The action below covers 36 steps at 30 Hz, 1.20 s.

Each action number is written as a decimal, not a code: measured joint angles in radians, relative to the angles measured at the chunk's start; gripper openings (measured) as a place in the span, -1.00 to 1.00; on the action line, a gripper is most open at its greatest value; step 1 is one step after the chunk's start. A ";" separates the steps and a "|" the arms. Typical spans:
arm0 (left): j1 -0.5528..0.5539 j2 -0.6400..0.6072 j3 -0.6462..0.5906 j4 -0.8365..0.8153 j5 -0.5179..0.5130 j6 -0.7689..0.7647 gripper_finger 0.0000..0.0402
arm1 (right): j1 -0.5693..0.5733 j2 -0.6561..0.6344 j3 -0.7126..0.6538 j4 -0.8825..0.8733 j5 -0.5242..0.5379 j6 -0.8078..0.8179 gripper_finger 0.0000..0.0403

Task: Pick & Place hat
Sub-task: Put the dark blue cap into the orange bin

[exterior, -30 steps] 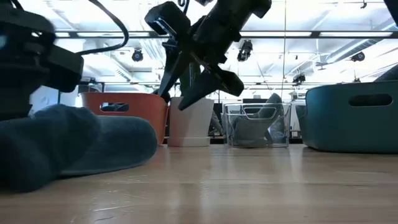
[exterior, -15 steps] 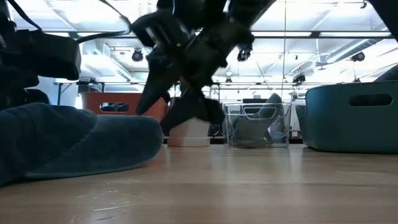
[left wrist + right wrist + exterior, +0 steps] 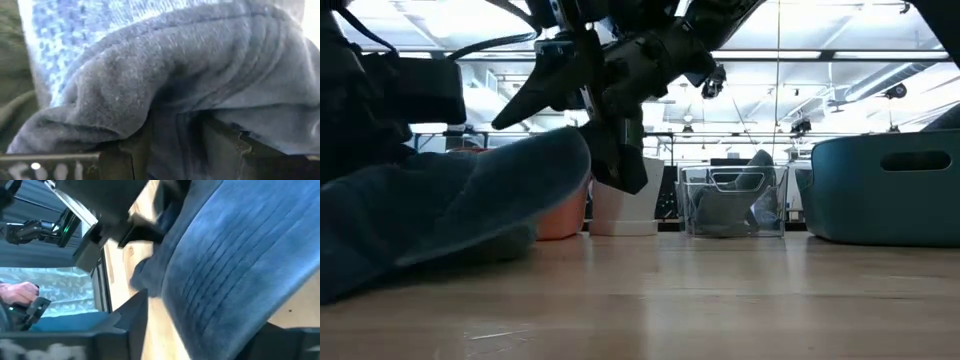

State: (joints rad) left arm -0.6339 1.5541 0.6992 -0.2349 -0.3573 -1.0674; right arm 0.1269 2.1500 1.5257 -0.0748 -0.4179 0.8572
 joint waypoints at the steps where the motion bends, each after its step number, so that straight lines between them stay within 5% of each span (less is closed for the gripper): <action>1: 0.000 -0.016 -0.002 -0.012 -0.020 0.000 -0.18 | 0.001 -0.002 0.000 -0.002 -0.002 0.003 -0.28; 9: -0.003 -0.192 -0.002 -0.099 -0.080 -0.028 -0.18 | 0.007 -0.067 0.000 -0.134 -0.010 -0.046 -0.91; 20: -0.010 -0.502 0.000 -0.129 -0.167 -0.057 -0.18 | 0.020 -0.336 0.000 -0.340 0.137 -0.147 -0.93; 36: -0.012 -0.705 0.030 -0.121 -0.299 -0.015 -0.18 | 0.041 -0.572 -0.001 -0.341 0.701 -0.180 -0.93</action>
State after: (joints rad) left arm -0.6456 0.8487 0.7289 -0.3561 -0.6564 -1.0828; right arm 0.1679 1.5783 1.5246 -0.4158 0.2834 0.6769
